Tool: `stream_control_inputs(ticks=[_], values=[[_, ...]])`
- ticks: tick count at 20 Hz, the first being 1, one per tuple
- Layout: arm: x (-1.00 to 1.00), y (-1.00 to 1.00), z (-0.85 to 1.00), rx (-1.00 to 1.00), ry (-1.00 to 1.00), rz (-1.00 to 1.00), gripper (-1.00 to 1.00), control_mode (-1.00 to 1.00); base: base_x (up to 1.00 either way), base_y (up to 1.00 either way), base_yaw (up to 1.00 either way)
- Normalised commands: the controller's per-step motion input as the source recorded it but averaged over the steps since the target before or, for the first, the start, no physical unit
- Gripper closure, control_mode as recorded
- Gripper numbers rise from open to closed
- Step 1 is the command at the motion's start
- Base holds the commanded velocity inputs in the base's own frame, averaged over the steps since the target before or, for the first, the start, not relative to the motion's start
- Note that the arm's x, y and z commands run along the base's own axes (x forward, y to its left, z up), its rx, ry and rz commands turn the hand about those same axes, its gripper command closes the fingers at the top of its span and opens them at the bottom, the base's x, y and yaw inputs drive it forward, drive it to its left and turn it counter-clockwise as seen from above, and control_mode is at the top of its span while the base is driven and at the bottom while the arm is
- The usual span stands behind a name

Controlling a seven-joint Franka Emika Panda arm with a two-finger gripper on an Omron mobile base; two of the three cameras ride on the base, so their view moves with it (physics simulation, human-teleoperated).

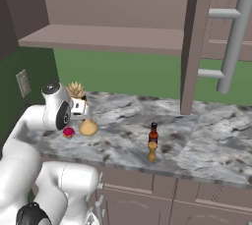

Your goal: There are various items on the counter. Only move the condiments/shakers into the cabinet.

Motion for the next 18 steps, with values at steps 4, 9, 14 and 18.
stream_control_inputs(ticks=[4, 9, 14, 18], values=[[0.0, -0.18, 0.0, 0.02, -0.01, 0.01, -1.0, -1.0, 0.0, 0.0, 0.0], [0.04, -0.11, -0.01, 0.0, 0.0, 0.01, -1.0, -1.0, 0.0, 0.0, 0.0], [0.11, 0.0, -0.01, 0.0, 0.0, 0.01, -1.0, -1.0, 0.0, 0.0, 0.0], [0.19, 0.0, 0.0, 0.0, 0.0, 0.0, -1.0, -1.0, 0.0, 0.0, 0.0]])
